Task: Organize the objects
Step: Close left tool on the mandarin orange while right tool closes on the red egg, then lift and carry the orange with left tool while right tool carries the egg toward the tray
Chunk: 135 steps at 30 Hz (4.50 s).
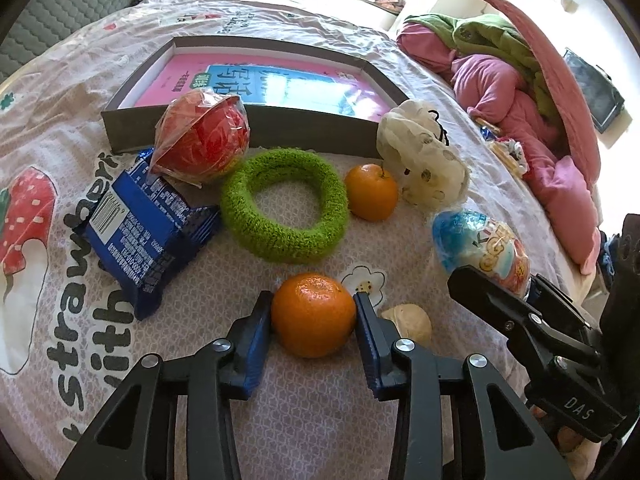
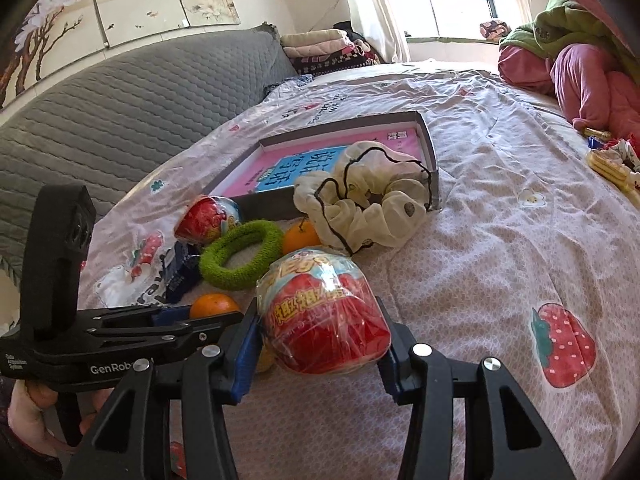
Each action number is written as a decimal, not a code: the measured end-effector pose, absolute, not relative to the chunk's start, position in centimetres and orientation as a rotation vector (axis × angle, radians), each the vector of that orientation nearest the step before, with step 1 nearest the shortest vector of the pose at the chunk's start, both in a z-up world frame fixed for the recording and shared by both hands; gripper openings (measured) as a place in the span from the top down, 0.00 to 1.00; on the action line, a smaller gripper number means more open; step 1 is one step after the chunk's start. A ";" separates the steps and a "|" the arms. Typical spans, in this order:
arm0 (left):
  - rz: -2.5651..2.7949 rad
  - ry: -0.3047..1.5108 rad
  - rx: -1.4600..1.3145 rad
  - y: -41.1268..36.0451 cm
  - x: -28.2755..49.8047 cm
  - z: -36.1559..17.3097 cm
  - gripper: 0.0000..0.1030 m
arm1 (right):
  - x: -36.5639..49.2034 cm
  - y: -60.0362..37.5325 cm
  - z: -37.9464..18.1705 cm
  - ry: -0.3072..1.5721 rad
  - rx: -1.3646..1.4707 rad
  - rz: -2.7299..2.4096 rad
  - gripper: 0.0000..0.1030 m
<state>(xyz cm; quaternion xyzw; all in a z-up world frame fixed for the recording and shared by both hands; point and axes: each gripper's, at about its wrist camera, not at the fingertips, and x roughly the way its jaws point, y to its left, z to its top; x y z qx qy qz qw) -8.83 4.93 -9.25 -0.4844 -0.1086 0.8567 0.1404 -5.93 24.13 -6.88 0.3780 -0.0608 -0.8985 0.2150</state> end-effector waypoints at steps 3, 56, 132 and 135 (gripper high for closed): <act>2.477 -0.309 -1.390 4.8 -8.4 -9.1 0.61 | -5.6 24.0 -6.6 -0.168 1.042 -2.495 0.51; 2.642 -0.284 -1.232 0.9 -7.1 -5.0 0.61 | -6.3 20.2 -1.9 -0.095 0.928 -2.516 0.51; 2.738 -0.133 -1.136 -3.5 -25.1 -0.3 0.61 | -21.9 21.3 3.1 0.008 0.782 -2.580 0.51; 2.746 -0.148 -1.164 -3.9 -26.0 -1.1 0.61 | -22.6 21.1 2.8 0.009 0.800 -2.571 0.51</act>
